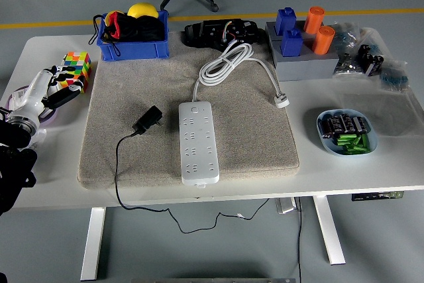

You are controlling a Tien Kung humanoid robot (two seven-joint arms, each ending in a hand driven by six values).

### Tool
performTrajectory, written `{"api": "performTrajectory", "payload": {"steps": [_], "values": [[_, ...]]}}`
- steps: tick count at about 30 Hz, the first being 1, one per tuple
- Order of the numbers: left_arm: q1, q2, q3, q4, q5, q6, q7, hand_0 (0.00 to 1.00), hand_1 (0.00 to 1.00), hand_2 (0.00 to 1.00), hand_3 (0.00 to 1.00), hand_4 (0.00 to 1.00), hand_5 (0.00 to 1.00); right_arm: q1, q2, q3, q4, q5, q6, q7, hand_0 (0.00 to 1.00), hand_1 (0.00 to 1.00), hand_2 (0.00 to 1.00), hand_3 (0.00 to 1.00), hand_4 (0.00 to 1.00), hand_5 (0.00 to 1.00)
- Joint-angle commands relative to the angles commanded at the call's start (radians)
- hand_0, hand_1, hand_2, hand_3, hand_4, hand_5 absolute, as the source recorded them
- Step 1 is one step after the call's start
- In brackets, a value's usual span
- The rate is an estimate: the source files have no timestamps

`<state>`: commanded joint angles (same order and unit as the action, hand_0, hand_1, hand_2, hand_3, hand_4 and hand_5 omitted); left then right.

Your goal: Pull the plug out,throw it away,press the button

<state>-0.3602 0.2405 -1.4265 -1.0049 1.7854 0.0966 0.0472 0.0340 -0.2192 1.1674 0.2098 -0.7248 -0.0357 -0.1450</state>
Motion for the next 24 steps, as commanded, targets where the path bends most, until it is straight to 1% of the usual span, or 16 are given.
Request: {"api": "performTrajectory", "payload": {"steps": [24], "values": [[0.003,0.001,-0.020,-0.021,0.007,-0.005,0.005,0.806,0.812,0.749,0.773,0.638,0.612,0.003,-0.003,-0.001,0.001,0.002,-0.001,-0.002,0.749,0.666,0.655,0.621,0.672,0.513]]}}
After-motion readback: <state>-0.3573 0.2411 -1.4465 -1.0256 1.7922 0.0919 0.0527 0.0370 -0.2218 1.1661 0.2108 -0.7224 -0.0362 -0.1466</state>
